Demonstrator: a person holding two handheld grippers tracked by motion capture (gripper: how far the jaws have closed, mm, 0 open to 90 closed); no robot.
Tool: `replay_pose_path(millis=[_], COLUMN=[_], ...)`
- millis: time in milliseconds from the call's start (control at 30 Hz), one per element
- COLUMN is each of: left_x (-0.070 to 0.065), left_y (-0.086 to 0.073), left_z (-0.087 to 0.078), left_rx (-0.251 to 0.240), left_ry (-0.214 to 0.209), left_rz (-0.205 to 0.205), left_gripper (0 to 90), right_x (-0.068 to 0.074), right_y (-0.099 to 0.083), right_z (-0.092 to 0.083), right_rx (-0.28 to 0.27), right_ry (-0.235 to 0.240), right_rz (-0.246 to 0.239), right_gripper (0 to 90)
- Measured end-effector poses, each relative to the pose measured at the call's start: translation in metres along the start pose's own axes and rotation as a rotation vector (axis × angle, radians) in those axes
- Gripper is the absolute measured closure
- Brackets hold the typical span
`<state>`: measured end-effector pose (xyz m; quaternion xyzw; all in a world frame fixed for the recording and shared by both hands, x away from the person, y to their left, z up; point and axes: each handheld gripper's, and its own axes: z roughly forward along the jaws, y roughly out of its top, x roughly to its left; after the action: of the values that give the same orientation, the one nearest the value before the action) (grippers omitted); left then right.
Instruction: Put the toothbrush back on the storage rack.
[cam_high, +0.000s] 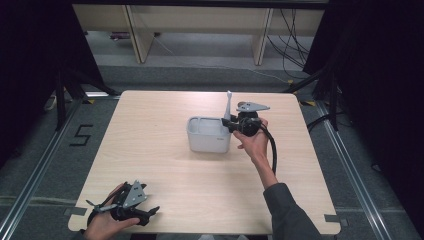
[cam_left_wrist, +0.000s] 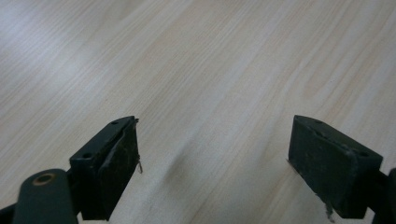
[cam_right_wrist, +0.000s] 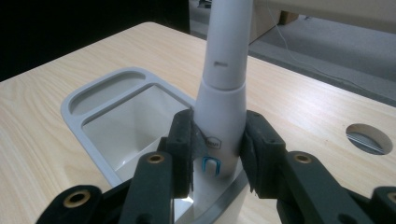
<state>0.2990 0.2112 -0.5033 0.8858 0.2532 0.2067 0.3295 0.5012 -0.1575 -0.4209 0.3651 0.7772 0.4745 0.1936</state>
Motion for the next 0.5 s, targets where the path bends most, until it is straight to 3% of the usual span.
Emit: replay_pose_path(millis=[33,100,133,167,200,267,300,367,500], left_x=[-0.0003,-0.0002,-0.0002,-0.0001,0.0,-0.0002,-0.0002,0.0007,-0.0006], left_y=[-0.0001,0.0,0.0,0.0,0.0,0.0,0.0,0.0002,0.0001], left_z=[0.0001,0.0002,0.0001,0.0,-0.0001,-0.0001,0.0,-0.0006,0.0003], left_rx=[0.001,0.001,0.001,0.001,0.0,0.0,0.0,0.012,-0.003], left_ry=[-0.001,-0.002,-0.001,-0.001,0.0,-0.002,-0.001,0.0,-0.003], left_rz=[-0.004,0.001,0.001,0.002,0.002,0.001,0.001,0.015,-0.002], left_gripper=[15.7,15.7,15.7,15.7,15.7,15.7,15.7,15.7,15.7], right_x=[0.0014,0.0008,0.0034,0.0016,0.0032,0.0021,0.0039,0.0048,0.0081], right_y=[-0.0007,-0.001,-0.0013,-0.0001,0.0008,0.0023,0.0027,0.0034,0.0046], right_z=[0.0002,0.0008,0.0005,0.0001,-0.0018,-0.0013,-0.0033,-0.0047,-0.0081], right_rx=[0.002,-0.005,-0.02,-0.027,-0.01,-0.032,-0.023,-0.036,-0.042], right_ry=[0.002,0.008,-0.001,-0.004,-0.007,0.005,0.003,0.008,0.012], right_rz=[0.017,-0.003,0.034,0.014,0.034,-0.001,0.021,0.016,0.026], right_gripper=[66.3,64.9,62.4,59.1,57.0,55.6,55.4,52.6,51.2])
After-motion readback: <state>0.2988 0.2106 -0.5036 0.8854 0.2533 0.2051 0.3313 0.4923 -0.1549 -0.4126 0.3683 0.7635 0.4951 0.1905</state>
